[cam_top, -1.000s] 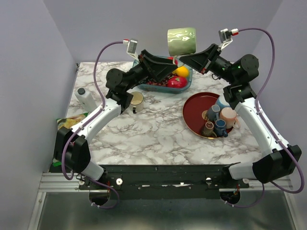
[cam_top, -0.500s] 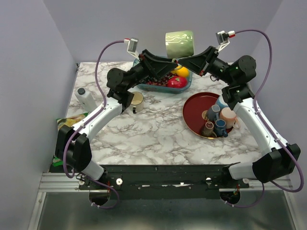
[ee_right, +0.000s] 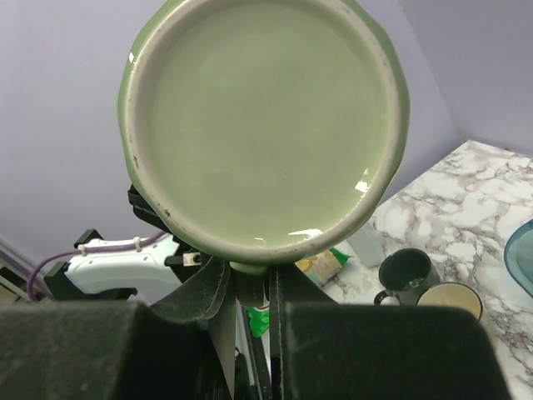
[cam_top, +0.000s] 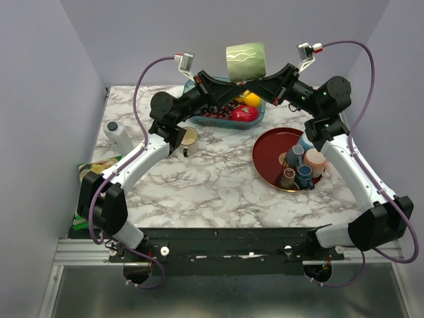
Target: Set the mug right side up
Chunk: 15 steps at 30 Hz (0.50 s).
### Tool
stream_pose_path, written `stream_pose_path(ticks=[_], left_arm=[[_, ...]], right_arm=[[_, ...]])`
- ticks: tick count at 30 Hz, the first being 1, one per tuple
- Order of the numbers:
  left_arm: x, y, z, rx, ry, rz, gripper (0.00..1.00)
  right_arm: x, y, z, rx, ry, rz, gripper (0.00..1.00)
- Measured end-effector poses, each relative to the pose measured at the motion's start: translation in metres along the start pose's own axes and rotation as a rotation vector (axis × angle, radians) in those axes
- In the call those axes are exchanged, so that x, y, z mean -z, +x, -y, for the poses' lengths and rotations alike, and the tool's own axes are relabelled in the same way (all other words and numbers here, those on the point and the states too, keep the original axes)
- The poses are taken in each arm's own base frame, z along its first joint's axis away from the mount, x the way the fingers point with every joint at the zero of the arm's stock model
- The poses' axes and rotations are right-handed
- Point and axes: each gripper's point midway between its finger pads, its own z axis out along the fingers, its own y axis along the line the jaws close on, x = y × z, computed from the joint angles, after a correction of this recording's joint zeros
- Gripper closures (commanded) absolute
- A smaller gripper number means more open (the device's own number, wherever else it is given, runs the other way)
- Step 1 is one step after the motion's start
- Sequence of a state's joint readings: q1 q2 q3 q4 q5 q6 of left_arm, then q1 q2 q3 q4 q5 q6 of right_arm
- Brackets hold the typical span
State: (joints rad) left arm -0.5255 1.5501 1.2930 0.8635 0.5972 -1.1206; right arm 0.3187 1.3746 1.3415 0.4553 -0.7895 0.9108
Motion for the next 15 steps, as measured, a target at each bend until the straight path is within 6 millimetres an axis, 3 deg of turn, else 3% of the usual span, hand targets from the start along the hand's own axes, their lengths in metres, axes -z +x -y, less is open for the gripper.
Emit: stream_pose_path(ticks=[4, 7, 8, 9, 11, 15], left_arm=[[0.0, 0.0, -0.001, -0.006, -0.005, -0.002, 1.0], [0.0, 0.002, -0.005, -0.012, -0.021, -0.009, 1.0], [0.0, 0.003, -0.008, -0.013, -0.033, -0.013, 1.0], [0.001, 0.004, -0.01, -0.014, -0.046, -0.019, 1.0], [0.002, 0.007, -0.02, -0.041, -0.088, -0.03, 1.0], [0.01, 0.018, -0.046, -0.069, -0.226, -0.073, 1.0]], right_arm=[[0.0, 0.0, 0.001, 0.007, 0.002, -0.001, 0.99], [0.0, 0.002, 0.004, 0.008, 0.016, -0.004, 0.76], [0.0, 0.002, 0.007, 0.004, 0.026, -0.005, 0.51], [0.0, 0.004, 0.01, -0.003, 0.04, -0.007, 0.38], [0.001, 0.006, 0.017, -0.026, 0.075, -0.008, 0.25], [0.003, 0.017, 0.038, -0.058, 0.17, -0.016, 0.13]])
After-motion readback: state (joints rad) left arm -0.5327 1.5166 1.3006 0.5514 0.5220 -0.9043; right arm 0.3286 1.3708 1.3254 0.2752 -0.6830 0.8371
